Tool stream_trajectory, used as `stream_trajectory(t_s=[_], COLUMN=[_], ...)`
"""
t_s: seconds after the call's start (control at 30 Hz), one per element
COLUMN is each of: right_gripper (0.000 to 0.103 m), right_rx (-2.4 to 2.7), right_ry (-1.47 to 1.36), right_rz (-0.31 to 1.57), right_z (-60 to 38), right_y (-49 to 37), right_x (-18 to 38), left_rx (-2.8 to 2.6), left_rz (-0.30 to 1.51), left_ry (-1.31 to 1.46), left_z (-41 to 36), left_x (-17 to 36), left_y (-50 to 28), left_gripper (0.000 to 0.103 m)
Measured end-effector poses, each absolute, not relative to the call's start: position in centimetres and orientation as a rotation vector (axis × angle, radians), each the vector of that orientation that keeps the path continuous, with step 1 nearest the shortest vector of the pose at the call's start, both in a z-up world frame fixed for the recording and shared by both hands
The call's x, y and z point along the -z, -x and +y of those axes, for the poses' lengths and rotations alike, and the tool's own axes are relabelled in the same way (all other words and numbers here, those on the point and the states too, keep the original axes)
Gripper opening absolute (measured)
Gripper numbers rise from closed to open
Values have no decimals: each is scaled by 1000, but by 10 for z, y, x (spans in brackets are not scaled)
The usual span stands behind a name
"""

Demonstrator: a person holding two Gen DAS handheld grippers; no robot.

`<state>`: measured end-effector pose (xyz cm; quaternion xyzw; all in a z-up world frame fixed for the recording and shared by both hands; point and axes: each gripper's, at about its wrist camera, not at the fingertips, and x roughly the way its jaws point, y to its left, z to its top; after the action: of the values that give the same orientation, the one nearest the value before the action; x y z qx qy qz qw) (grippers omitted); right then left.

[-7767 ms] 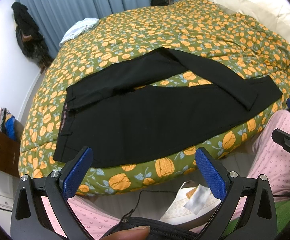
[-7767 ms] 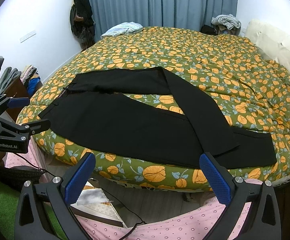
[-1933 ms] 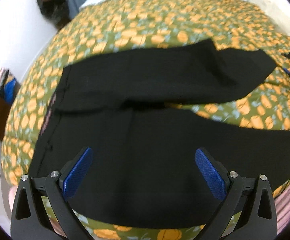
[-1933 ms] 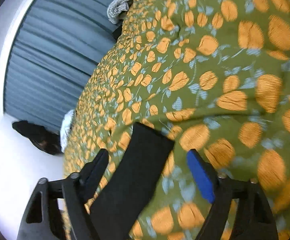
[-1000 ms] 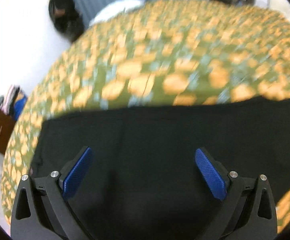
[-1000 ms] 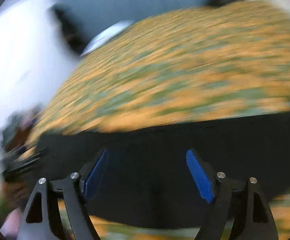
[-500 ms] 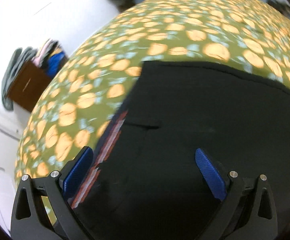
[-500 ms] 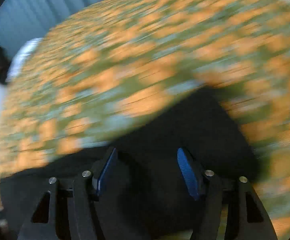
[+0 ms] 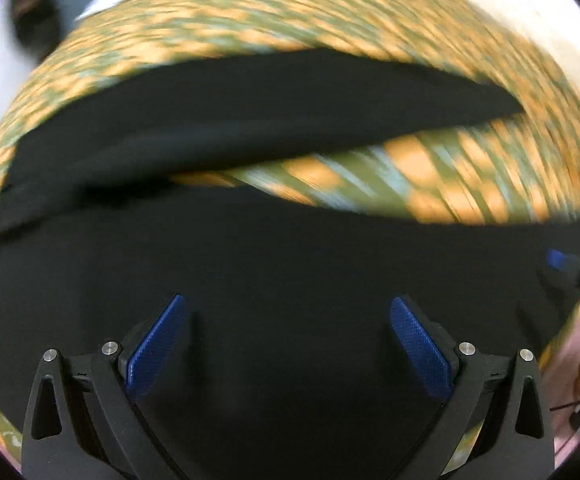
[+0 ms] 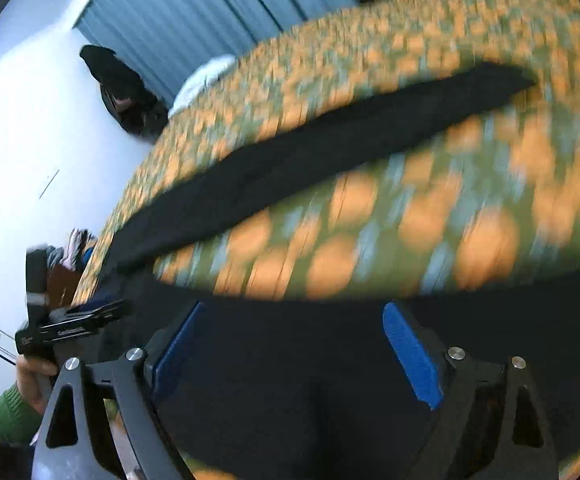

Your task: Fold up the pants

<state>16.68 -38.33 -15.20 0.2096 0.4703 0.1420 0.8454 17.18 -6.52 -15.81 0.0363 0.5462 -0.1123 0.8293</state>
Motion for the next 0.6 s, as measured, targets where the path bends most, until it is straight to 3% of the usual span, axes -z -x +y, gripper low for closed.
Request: stream_trajectory(t_s=[0.13,0.37,0.6], right_gripper=[89,89,89], right_rx=[-102,272,180], right_ry=[-489,-712,-594], right_rz=[1013,857,807], right_z=[-405,-500,-454], right_y=[-136,-96,-96], right_x=[173,158,133], left_rx=[213,-94,-216], left_rz=[1161,1163,1093], left_ry=[-226,-15,134], left_z=[-70,70,131], left_x=[176,164,137], left_y=[-157,-160,-140], left_gripper=[102,102,102])
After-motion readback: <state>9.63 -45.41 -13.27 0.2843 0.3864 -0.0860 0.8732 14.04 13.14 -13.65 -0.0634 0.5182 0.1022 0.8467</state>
